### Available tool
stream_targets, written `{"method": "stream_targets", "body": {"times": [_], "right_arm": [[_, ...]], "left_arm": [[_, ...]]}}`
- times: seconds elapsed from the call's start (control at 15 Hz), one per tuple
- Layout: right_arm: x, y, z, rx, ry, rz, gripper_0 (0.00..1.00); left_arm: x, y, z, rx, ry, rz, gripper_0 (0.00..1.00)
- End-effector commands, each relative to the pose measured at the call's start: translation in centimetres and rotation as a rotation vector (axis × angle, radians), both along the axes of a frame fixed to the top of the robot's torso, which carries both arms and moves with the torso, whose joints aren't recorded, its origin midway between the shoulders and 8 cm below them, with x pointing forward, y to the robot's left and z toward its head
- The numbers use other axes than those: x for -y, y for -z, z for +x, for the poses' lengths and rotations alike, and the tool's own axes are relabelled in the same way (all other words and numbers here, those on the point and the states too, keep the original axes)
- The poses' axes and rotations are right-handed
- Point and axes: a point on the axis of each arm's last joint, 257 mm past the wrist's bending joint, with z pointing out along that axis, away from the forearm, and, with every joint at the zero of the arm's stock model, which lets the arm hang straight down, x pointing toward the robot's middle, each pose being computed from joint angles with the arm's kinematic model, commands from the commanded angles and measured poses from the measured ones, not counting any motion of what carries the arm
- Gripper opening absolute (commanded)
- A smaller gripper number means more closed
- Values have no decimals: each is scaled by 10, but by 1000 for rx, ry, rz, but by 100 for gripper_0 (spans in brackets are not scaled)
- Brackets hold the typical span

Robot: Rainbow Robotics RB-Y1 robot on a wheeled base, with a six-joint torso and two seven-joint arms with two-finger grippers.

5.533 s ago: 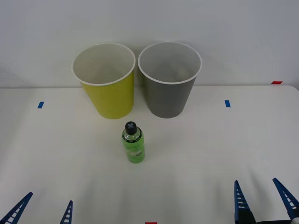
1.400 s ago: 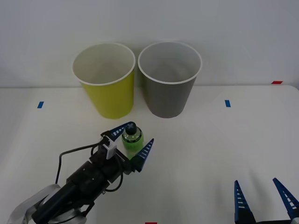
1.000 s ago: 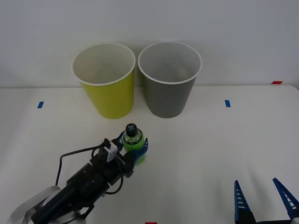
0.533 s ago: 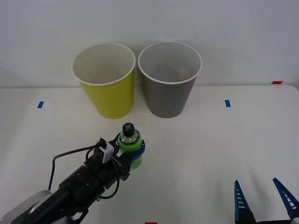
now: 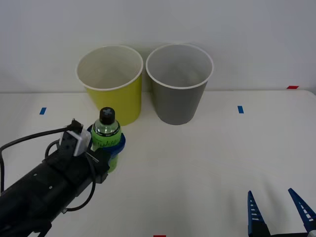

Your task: Put cans in the gray bin and PET bottles in the light green bin.

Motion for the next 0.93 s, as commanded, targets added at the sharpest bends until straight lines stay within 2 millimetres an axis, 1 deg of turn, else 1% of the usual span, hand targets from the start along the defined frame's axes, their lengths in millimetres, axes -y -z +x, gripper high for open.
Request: {"method": "stream_targets", "body": {"times": [0.07, 0.13, 0.27, 0.4, 0.6, 0.67, 0.73, 0.87, 0.93], "right_arm": [[0, 0, 0, 0, 0, 0, 95], [0, 0, 0, 0, 0, 0, 95], [0, 0, 0, 0, 0, 0, 95], [0, 0, 0, 0, 0, 0, 95], [0, 0, 0, 0, 0, 0, 95], [0, 0, 0, 0, 0, 0, 95], [0, 0, 0, 0, 0, 0, 95], [0, 0, 0, 0, 0, 0, 95], [0, 0, 0, 0, 0, 0, 95]], "left_arm": [[-30, -16, -1, -12, -79, 57, 0], [-39, -16, 3, -25, -107, 62, 0], [-43, -22, 5, -14, -109, 48, 0], [-54, -28, 9, -9, -123, 56, 0], [-69, -24, 13, -56, -155, 62, 0], [-75, -27, 16, -58, -173, 66, 0], [-84, -33, 22, -58, -192, 79, 0], [-93, -48, 27, -63, -196, 70, 0], [-98, -62, 31, -47, -197, 65, 0]]}}
